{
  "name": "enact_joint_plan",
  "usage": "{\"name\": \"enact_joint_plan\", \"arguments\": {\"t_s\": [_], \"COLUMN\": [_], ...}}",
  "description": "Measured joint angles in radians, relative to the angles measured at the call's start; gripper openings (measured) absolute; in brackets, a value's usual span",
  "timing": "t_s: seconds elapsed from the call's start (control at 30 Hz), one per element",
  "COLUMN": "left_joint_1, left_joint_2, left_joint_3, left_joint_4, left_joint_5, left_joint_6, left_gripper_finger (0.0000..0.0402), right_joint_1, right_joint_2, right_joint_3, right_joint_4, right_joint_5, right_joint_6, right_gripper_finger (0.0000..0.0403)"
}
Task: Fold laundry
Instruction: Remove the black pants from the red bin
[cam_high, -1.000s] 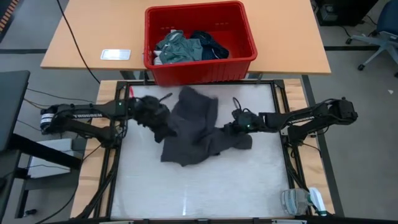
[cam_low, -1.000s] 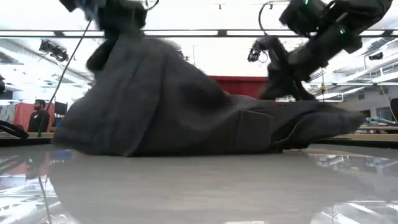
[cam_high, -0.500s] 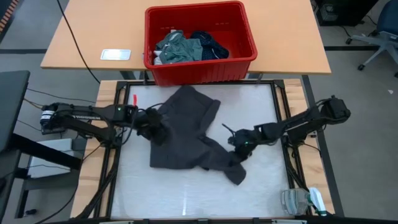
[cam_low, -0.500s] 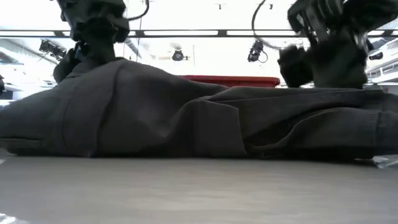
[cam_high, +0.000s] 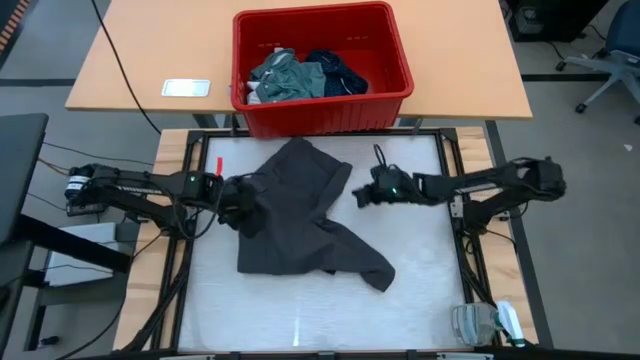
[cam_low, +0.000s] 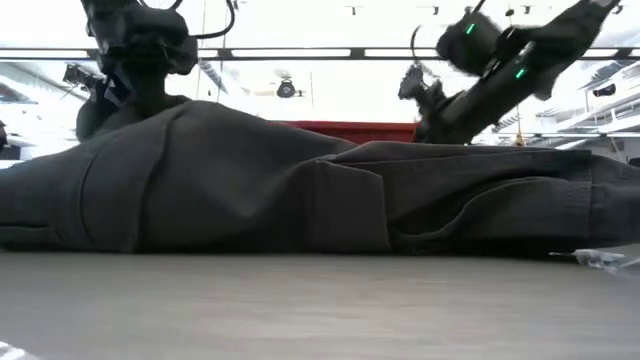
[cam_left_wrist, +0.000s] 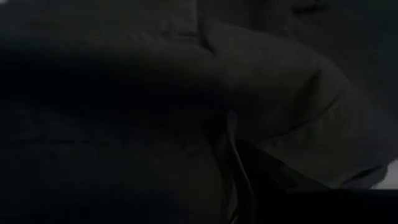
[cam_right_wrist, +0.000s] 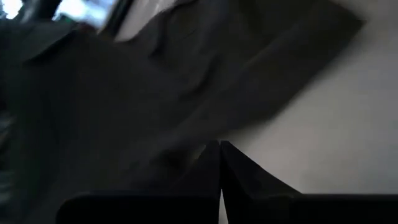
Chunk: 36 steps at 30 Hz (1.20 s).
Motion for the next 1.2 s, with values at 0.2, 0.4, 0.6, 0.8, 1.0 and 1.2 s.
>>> {"name": "enact_joint_plan", "arguments": {"t_s": [0.2,0.4,0.6,0.8,1.0,1.2], "left_joint_1": [0.043,0.033,0.023,0.017,0.018,0.020], "left_joint_2": [0.000,0.000,0.001,0.001,0.001,0.015], "left_joint_3": [0.000,0.000,0.000,0.000,0.000,0.000], "left_joint_4": [0.001,0.001,0.002,0.058,0.140,0.279], "left_joint_5": [0.001,0.027,0.027,0.029,0.016,0.038], "left_joint_6": [0.004,0.005,-0.031,0.015,0.115,0.191], "left_gripper_finger": [0.0114,0.0114,0.0114,0.0114,0.0114,0.0114], "right_joint_1": [-0.091,-0.115,-0.133,-0.027,0.175,0.213], "right_joint_2": [0.193,0.372,0.490,0.410,0.200,-0.005], "right_joint_3": [0.099,0.297,0.444,0.452,0.445,0.445], "right_joint_4": [0.102,0.004,-0.433,-0.961,-1.268,-1.172], "right_joint_5": [-0.085,-0.074,-0.069,-0.273,-0.569,-0.505], "right_joint_6": [-0.121,-0.249,-0.242,-0.350,-0.338,-0.214], "right_gripper_finger": [0.0008,0.0008,0.0007,0.0007,0.0009,0.0028]}}
